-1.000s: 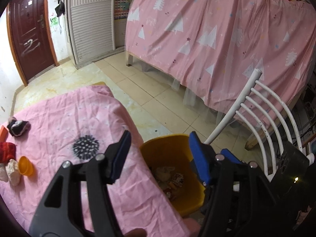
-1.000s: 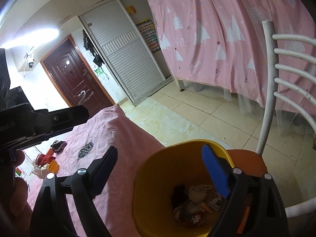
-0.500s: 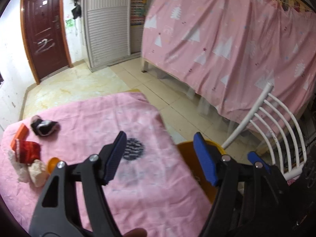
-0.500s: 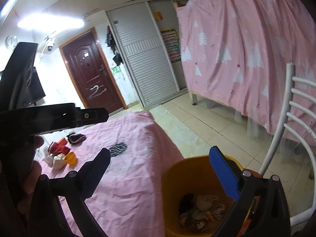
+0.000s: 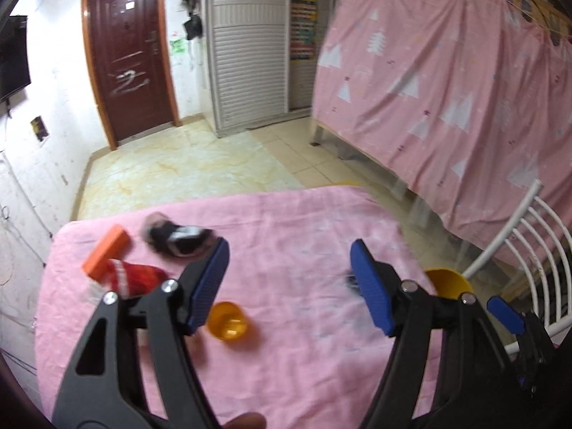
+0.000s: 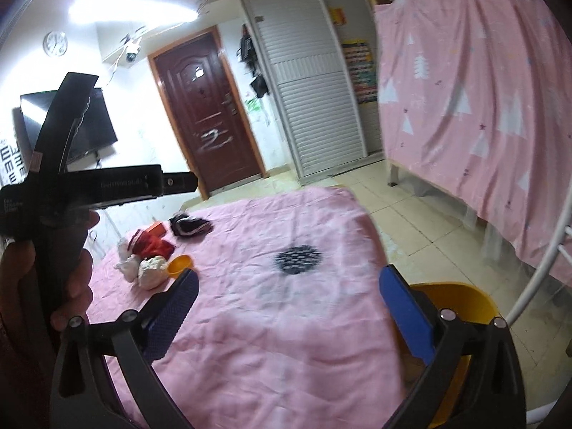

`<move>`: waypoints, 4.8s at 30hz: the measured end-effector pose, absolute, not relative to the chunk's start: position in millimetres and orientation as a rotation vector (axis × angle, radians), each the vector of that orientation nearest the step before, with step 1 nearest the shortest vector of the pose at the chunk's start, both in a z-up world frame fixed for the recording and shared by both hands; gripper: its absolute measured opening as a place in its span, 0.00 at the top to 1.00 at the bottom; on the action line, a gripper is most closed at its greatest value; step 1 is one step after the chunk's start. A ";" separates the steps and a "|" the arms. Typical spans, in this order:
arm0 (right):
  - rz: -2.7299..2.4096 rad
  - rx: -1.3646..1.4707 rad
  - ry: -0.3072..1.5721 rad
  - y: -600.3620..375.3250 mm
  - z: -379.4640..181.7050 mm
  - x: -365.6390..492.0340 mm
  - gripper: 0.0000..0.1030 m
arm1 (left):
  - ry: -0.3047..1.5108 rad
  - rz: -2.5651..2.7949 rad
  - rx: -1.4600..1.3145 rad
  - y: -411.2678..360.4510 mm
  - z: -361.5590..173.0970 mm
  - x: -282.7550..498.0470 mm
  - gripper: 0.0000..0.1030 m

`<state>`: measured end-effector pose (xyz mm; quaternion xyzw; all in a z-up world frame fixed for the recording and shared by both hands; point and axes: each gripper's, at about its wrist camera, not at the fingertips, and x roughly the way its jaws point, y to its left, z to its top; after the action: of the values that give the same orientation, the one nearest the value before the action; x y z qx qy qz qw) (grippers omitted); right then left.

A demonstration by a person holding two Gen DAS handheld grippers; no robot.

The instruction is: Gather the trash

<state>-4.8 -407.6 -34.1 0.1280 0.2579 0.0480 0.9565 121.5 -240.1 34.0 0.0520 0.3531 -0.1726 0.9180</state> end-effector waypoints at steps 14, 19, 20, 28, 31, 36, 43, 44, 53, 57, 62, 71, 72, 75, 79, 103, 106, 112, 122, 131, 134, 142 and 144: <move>0.236 0.193 0.614 -325.3 -37.9 59.5 0.09 | 0.732 -0.202 0.113 -147.0 35.1 158.1 0.24; 0.260 0.158 0.667 -302.0 -48.9 80.1 0.09 | 0.782 -0.164 0.109 -118.3 23.7 178.4 0.24; 0.265 0.146 0.676 -297.2 -51.3 83.2 0.09 | 0.800 -0.160 0.106 -112.2 19.7 183.8 0.24; 0.272 0.067 0.728 -269.9 -61.9 104.7 0.09 | 0.941 -0.247 0.049 -92.9 -4.2 206.0 0.32; 0.277 0.063 0.745 -265.7 -64.4 109.8 0.09 | 0.980 -0.279 0.033 -90.1 -12.8 207.4 0.40; 0.281 0.042 0.771 -257.0 -67.9 119.1 0.09 | 1.023 -0.333 -0.011 -86.6 -24.0 204.4 0.77; 0.270 0.000 0.804 -247.7 -72.1 131.9 0.09 | 0.989 -0.382 -0.072 -77.3 -14.9 197.7 0.89; 0.267 -0.007 0.806 -247.4 -72.2 132.6 0.09 | 0.982 -0.380 -0.072 -76.2 -13.2 196.4 0.89; 0.228 -0.016 0.816 -256.5 -74.5 132.3 0.09 | 0.882 -0.375 -0.078 -70.6 10.9 180.4 0.89; 0.224 -0.029 0.833 -255.9 -77.4 135.8 0.09 | 0.837 -0.389 -0.077 -71.1 22.3 171.0 0.89; 0.242 -0.053 0.866 -250.5 -83.1 144.9 0.09 | 0.821 -0.386 -0.062 -71.6 26.5 165.1 0.89; 0.259 -0.048 0.904 -249.9 -88.2 154.2 0.67 | 0.821 -0.381 -0.073 -68.6 28.1 160.7 0.89; 0.262 -0.041 0.901 -251.3 -87.7 153.9 0.66 | 0.820 -0.381 -0.072 -69.5 28.4 159.6 0.89; 0.264 -0.020 0.887 -255.5 -84.8 150.8 0.66 | 0.813 -0.380 -0.058 -74.5 30.5 154.6 0.89; 0.264 0.009 0.855 -264.4 -78.0 140.7 0.66 | 0.797 -0.384 -0.040 -82.7 36.1 147.0 0.89; -0.014 0.294 0.545 -467.9 -37.4 -6.2 0.66 | 0.744 -0.558 0.113 -253.9 69.1 78.1 0.89; -0.053 0.321 0.544 -492.3 -47.4 -14.7 0.66 | 0.783 -0.625 0.105 -289.7 63.3 75.1 0.89; -0.072 0.343 0.595 -524.9 -72.2 -17.5 0.66 | 0.839 -0.679 0.087 -345.4 43.1 75.8 0.89; -0.102 0.393 0.661 -553.3 -97.4 -18.0 0.51 | 0.891 -0.706 0.172 -422.7 1.2 69.5 0.89; -0.137 0.426 0.641 -567.3 -98.8 -27.7 0.43 | 0.928 -0.734 0.178 -435.8 -12.1 64.7 0.48; -0.139 0.428 0.633 -567.3 -97.3 -30.4 0.41 | 0.926 -0.732 0.171 -430.8 -7.9 64.8 0.48; -0.098 0.394 0.625 -550.9 -90.7 -23.8 0.39 | 0.870 -0.720 0.152 -408.0 10.1 59.0 0.48; -0.087 0.377 0.621 -543.5 -87.4 -22.9 0.39 | 0.858 -0.711 0.154 -401.2 12.9 58.7 0.48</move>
<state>-22.9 -543.5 -87.4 0.1844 0.3038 -0.0426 0.9338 58.7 -401.2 12.9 0.0728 0.4065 -0.3372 0.8460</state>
